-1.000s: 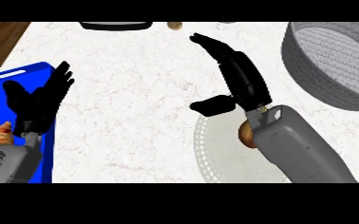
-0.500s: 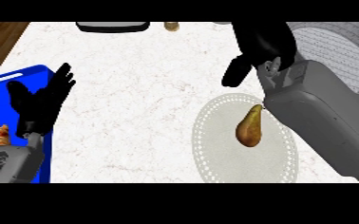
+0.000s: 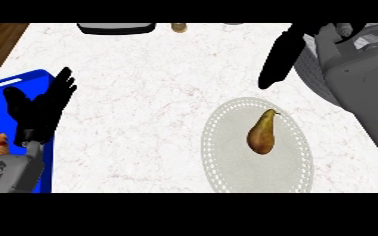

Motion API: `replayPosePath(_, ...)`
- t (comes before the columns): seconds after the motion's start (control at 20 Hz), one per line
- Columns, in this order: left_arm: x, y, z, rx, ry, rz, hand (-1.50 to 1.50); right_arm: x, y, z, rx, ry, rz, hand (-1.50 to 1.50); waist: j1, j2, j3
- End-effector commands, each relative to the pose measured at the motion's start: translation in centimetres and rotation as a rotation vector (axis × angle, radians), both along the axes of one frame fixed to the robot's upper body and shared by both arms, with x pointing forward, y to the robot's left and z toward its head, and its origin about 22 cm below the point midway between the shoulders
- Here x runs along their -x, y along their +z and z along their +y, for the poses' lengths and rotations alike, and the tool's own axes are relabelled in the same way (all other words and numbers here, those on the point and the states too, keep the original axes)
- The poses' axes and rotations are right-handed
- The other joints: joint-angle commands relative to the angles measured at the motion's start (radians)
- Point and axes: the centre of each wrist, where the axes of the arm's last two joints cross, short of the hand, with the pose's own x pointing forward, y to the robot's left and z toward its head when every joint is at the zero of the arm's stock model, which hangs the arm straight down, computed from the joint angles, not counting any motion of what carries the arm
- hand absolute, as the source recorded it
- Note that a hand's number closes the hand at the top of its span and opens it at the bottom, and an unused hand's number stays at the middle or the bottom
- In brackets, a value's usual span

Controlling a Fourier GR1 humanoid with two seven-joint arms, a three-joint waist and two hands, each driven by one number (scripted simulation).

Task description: Pick the pear from the placemat and place it in the basket

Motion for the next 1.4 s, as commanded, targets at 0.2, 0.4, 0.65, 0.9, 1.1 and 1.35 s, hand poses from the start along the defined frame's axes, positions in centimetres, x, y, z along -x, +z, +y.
replayPosePath(0.2,0.3,-0.2,0.5,-0.004,0.013,0.006,0.0,3.7,1.5,-3.4,-0.022,-0.039,0.142,-1.5,-0.012,0.001,0.002)
replayPosePath(0.4,0.4,0.5,1.1,0.0,0.013,-0.003,0.0,7.1,0.6,-4.9,-0.083,-0.048,0.041,-1.5,-0.007,0.004,0.002)
replayPosePath(0.65,0.4,1.6,-0.2,0.006,-0.008,-0.006,0.0,10.0,-2.6,-7.6,-0.12,-0.049,0.039,-1.5,0.003,0.007,0.003)
replayPosePath(0.9,-0.4,1.3,0.1,-0.009,-0.007,-0.004,0.0,9.9,-8.0,-7.5,-0.136,-0.058,-0.023,-1.5,0.017,0.014,0.003)
replayPosePath(1.1,-0.2,1.7,0.1,-0.006,-0.016,-0.021,0.0,10.8,-12.3,-7.8,-0.162,-0.072,-0.062,-1.5,0.016,0.014,0.004)
replayPosePath(1.35,-0.3,1.3,-2.2,-0.012,-0.015,-0.008,0.0,8.5,-16.8,-8.4,-0.261,-0.081,-0.097,-1.5,0.024,0.016,0.004)
